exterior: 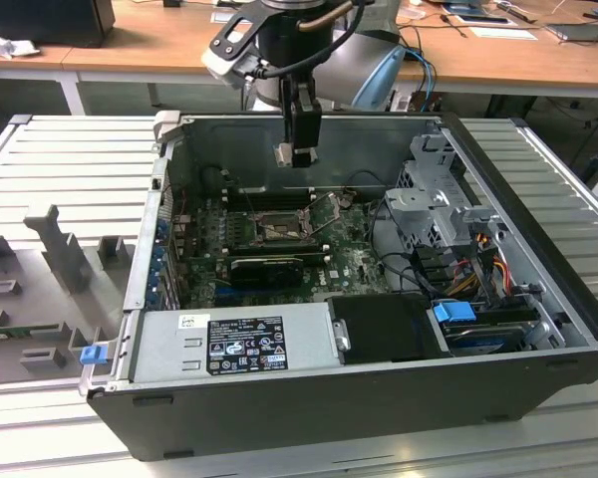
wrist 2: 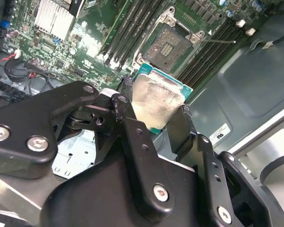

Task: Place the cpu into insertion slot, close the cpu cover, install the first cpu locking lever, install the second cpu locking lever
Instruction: 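Place the cpu into insertion slot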

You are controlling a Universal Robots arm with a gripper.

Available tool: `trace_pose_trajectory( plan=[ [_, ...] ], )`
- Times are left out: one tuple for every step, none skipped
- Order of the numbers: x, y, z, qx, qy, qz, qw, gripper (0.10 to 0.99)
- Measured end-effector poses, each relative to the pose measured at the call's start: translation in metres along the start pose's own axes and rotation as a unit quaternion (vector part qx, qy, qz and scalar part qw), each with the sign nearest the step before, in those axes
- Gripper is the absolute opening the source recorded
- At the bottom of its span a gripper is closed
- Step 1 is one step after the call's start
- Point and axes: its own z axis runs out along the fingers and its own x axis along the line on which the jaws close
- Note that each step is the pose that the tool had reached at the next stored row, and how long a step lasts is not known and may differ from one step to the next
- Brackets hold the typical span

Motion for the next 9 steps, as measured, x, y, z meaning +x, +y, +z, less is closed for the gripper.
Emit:
trace_pose_trajectory(
  plan=[
    [0.0000,0.0000,0.0000,-0.0001,-0.0005,0.006,1.0000,0.529],
    [0.0000,0.0000,0.0000,-0.0002,-0.0010,0.011,0.9999,0.529],
    [0.0000,0.0000,0.0001,-0.0003,-0.0012,0.014,0.9999,0.529],
    [0.0000,0.0000,0.0001,-0.0003,-0.0015,0.017,0.9999,0.529],
    [0.0000,0.0000,0.0001,-0.0004,-0.0018,0.019,0.9998,0.529],
    [0.0000,0.0000,0.0001,-0.0005,-0.0020,0.022,0.9997,0.529],
    [0.0000,0.0000,0.0002,-0.0006,-0.0028,0.031,0.9995,0.529],
    [0.0000,0.0000,0.0002,-0.0007,-0.0031,0.035,0.9994,0.529],
    [0.0000,0.0000,0.0003,-0.0008,-0.0034,0.039,0.9992,0.529]
  ],
)
